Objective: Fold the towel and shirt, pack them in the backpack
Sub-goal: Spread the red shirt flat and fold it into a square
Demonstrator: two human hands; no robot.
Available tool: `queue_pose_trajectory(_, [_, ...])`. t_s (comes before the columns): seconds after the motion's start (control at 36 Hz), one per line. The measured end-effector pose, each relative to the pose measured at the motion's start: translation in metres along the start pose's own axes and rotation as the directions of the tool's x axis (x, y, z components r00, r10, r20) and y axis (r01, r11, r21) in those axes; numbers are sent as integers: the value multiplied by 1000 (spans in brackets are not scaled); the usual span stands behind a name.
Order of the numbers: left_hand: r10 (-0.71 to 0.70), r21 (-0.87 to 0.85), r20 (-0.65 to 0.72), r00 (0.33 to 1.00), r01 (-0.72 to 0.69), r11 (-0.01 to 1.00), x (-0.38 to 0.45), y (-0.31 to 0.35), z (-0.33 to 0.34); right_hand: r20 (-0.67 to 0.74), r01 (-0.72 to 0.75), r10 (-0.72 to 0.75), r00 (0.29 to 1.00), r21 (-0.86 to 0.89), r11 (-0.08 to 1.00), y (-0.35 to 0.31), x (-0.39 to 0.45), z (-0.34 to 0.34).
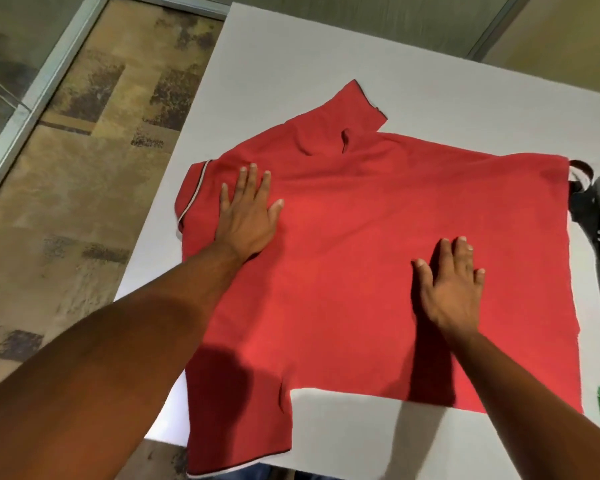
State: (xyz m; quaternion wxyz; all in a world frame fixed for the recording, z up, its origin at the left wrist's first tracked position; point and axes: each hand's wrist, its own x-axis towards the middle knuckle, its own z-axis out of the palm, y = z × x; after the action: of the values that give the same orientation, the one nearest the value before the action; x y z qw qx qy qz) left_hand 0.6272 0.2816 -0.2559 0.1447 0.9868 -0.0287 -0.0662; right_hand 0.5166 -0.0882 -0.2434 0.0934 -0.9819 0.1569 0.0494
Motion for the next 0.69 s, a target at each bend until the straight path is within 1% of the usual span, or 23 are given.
queue_pose_trajectory(0.06, [-37,8,14,999,37,999,11,-3,3,-2,-27,27,1000,2,1000,5,17,-1])
queue_pose_trajectory(0.19, [-63,7,-13,998,63,998,31,-9,1,8,-43,43,999,5,999,9,54,3])
queue_pose_trajectory(0.33, [-66,23,-44,997,67,997,43,-14,-2,-62,-24,23,998,-20,1000,7,72,10])
queue_pose_trajectory(0.44, [-69,57,-70,995,73,996,51,-17,-2,-84,-28,27,996,-22,999,4,79,12])
queue_pose_trajectory(0.5, [-70,60,-79,994,75,995,52,-17,-3,-79,-27,26,997,-6,1000,3,81,13])
queue_pose_trajectory(0.58, [-70,68,-88,994,76,995,55,-20,-4,-75,-10,15,997,65,998,3,86,10])
queue_pose_trajectory(0.64, [-73,64,-84,994,78,995,57,-20,-6,-111,-2,14,994,106,994,7,95,4])
queue_pose_trajectory(0.69, [-110,47,-85,990,114,992,59,-15,-8,-149,-6,25,988,131,991,12,109,-3])
